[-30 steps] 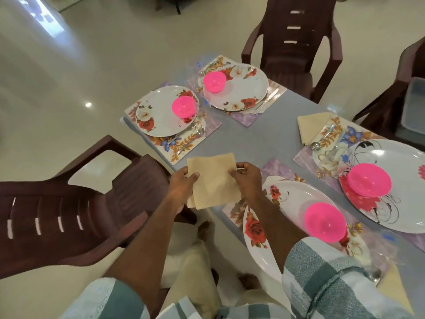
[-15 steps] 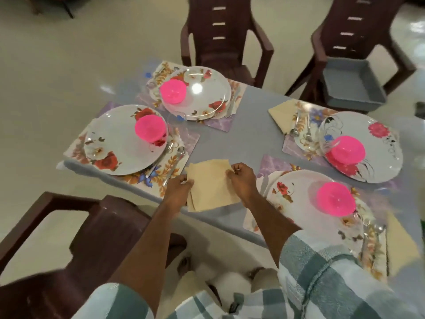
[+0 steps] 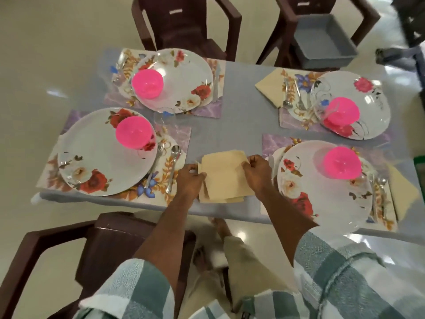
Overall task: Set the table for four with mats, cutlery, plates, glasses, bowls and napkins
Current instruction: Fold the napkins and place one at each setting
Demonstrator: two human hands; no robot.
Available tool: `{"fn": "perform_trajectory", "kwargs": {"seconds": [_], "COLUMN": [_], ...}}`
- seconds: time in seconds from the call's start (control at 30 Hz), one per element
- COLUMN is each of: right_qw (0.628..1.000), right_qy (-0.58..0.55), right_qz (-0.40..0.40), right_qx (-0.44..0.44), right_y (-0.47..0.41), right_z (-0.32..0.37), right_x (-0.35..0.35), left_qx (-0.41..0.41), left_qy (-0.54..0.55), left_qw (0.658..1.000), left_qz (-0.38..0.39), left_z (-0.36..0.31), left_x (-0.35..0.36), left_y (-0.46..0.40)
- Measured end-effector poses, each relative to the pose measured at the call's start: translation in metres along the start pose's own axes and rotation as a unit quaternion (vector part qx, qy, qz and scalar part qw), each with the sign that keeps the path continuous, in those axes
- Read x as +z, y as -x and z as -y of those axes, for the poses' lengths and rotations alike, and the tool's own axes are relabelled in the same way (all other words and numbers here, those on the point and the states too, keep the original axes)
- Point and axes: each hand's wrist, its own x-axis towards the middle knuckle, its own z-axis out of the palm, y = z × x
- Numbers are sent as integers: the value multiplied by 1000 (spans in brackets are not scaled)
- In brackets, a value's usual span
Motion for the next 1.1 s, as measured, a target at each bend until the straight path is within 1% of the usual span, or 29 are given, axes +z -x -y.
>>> {"fn": "perform_trajectory", "kwargs": {"seconds": [0.1, 0.17, 0.23, 0.33, 0.4, 0.47, 0.53, 0.57, 0.6, 0.67, 0.73, 0.8, 0.87, 0.93, 1.0, 1.1], "right_qw": [999, 998, 997, 995, 992, 986, 979, 977, 977, 988, 995, 997, 998, 999, 998, 996], "right_qy": [-21, -35, -48, -58, -87, -142, -187, -198, -199, -145, -87, -52, -33, -33, -56, -86], "right_qz": [-17, 6, 39, 76, 88, 91, 82, 80, 76, 56, 31, 25, 23, 14, 12, 25], "right_qx": [20, 42, 53, 41, 20, 8, 1, 4, 12, 22, 34, 49, 51, 35, 15, 2], "right_y": [-13, -17, -19, -22, -26, -29, -30, -31, -30, -31, -31, -26, -20, -13, -8, 1], "right_z": [0, 2, 3, 3, 6, 12, 16, 18, 17, 11, 4, 0, -3, -3, -2, 0], "right_x": [7, 10, 12, 12, 7, -2, -12, -15, -16, -11, -1, 8, 14, 17, 18, 17], "left_qx": [-1, -22, -37, -39, -20, 0, 0, -3, -4, 6, 44, 100, 159, 213, 227, 165], "left_qy": [16, 28, 8, -9, -12, 33, 94, 103, 85, -14, -112, -180, -213, -217, -229, -257], "left_qw": [1000, 999, 998, 999, 999, 996, 988, 986, 988, 996, 992, 978, 961, 946, 939, 950], "left_qz": [9, 31, 42, 35, 44, 83, 126, 134, 129, 83, 29, -23, -72, -109, -116, -63], "left_z": [1, 2, 4, 3, -5, -14, -22, -25, -25, -21, -14, -11, -10, -7, -2, 9], "left_x": [-4, -7, -8, -2, -2, -4, -8, -9, -10, -11, -11, -13, -16, -19, -20, -16], "left_y": [-14, -18, -18, -17, -17, -21, -27, -31, -36, -44, -47, -42, -35, -27, -23, -17]}}
